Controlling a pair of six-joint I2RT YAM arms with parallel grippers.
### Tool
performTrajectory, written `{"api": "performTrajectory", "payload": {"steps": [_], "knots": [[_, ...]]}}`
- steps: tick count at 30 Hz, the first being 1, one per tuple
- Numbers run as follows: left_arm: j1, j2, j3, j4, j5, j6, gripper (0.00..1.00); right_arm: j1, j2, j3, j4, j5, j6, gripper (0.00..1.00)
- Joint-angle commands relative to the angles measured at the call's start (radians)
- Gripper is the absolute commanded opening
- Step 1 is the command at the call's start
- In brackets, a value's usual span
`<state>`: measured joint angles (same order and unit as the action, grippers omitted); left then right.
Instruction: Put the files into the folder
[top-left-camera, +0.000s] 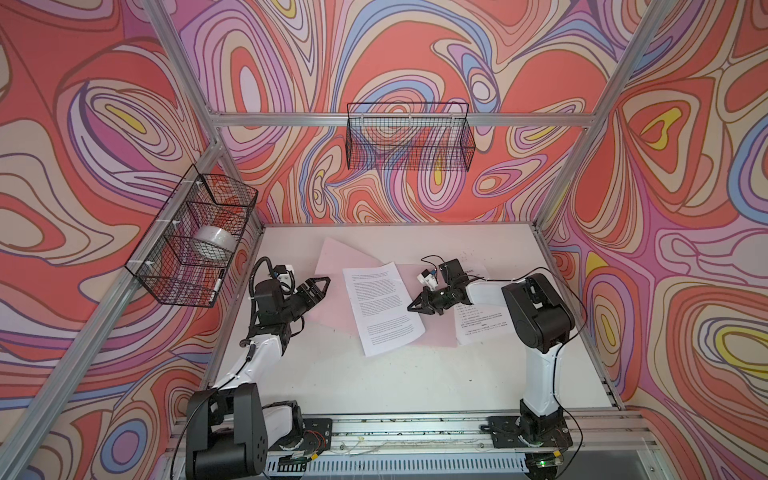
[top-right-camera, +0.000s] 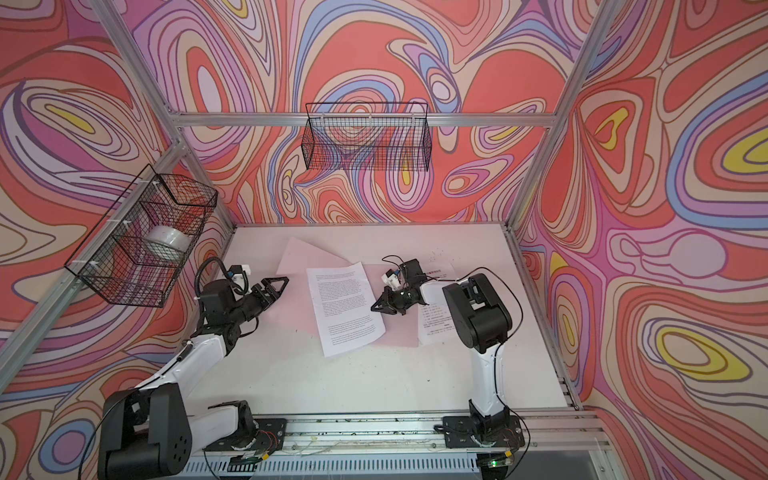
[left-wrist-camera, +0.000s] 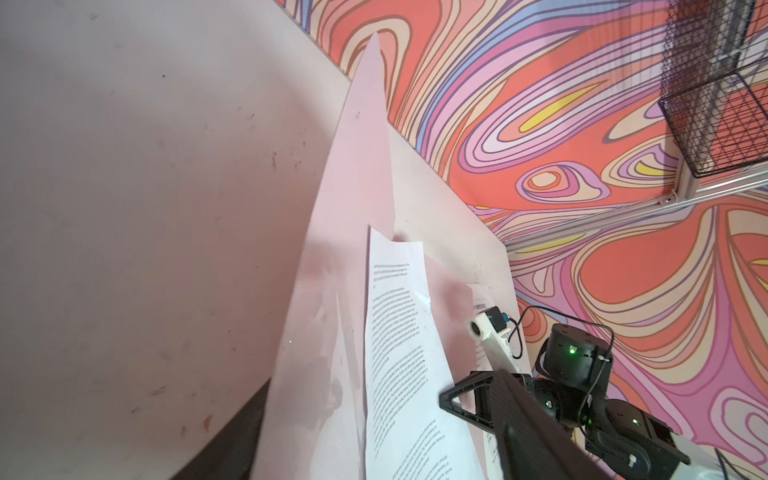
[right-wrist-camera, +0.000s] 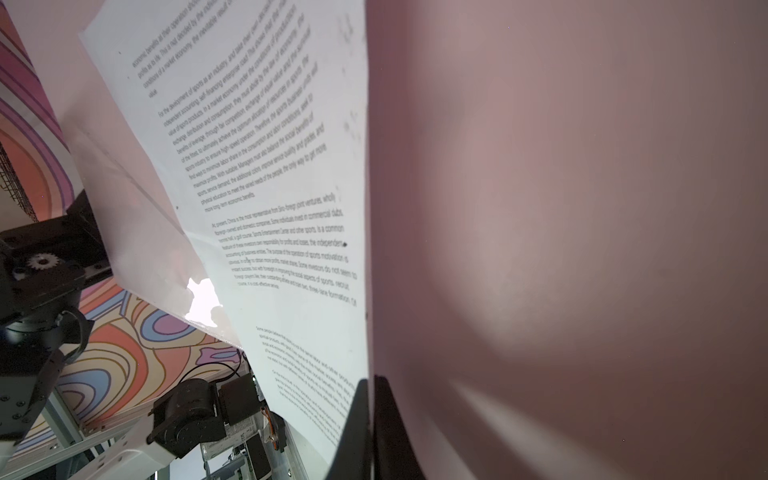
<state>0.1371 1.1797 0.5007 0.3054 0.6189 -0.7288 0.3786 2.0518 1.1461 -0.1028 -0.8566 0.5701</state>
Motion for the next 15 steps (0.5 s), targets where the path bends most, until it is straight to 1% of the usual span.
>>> {"api": "performTrajectory", "payload": {"steps": [1,6,15], "knots": [[-0.014,-0.015,-0.037,-0.073,-0.050,0.022,0.78,-0.002,-0.001,0.012,0.050,0.025,0.047,0.00],[-0.027,-0.009,-0.042,-0.081,-0.060,0.030,0.78,-0.005,-0.029,0.014,0.116,0.125,0.131,0.00],[-0.028,0.035,-0.040,-0.065,-0.052,0.034,0.78,-0.006,-0.075,0.042,0.203,0.316,0.232,0.00]]}}
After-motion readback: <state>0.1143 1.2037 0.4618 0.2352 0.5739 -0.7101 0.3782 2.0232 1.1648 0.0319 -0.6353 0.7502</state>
